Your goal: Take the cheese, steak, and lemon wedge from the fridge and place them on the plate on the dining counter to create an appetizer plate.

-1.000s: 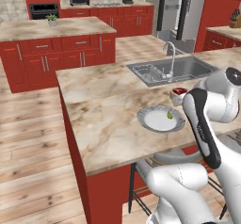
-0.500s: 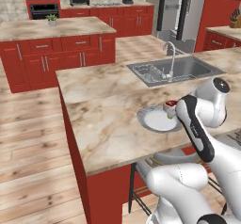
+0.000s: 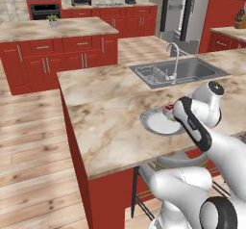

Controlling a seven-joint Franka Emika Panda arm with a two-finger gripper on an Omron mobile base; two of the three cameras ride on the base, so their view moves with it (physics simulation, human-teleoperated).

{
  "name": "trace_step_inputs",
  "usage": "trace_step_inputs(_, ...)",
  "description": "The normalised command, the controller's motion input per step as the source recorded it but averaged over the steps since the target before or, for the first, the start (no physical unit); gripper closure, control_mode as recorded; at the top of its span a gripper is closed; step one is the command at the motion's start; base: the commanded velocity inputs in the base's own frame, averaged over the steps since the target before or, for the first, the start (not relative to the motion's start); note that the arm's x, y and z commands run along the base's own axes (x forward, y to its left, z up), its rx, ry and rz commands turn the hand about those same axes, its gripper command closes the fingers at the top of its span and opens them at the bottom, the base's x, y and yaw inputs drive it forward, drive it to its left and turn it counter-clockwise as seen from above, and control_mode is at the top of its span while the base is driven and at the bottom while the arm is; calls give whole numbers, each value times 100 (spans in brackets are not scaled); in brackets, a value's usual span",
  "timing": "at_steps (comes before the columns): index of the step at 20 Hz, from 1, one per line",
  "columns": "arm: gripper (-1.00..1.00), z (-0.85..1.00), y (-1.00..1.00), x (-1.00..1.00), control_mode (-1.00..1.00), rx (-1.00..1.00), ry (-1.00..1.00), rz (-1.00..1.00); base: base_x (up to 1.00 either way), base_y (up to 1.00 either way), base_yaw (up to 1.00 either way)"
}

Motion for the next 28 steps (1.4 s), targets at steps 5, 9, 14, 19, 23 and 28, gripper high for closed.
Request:
trace_step_inputs(5, 100, -43, -17, 28, -100, 0, 0, 0, 0, 0, 0)
trace_step_inputs(9, 100, -29, -19, 34, -100, 0, 0, 0, 0, 0, 0)
trace_step_inputs(14, 100, -25, -7, 41, -100, 0, 0, 0, 0, 0, 0)
trace_step_inputs(19, 100, -26, -1, 41, -100, 0, 0, 0, 0, 0, 0)
trace_step_inputs(23, -100, -31, -2, 34, -100, 0, 0, 0, 0, 0, 0)
trace_step_inputs(28, -100, -26, -7, 30, -100, 0, 0, 0, 0, 0, 0)
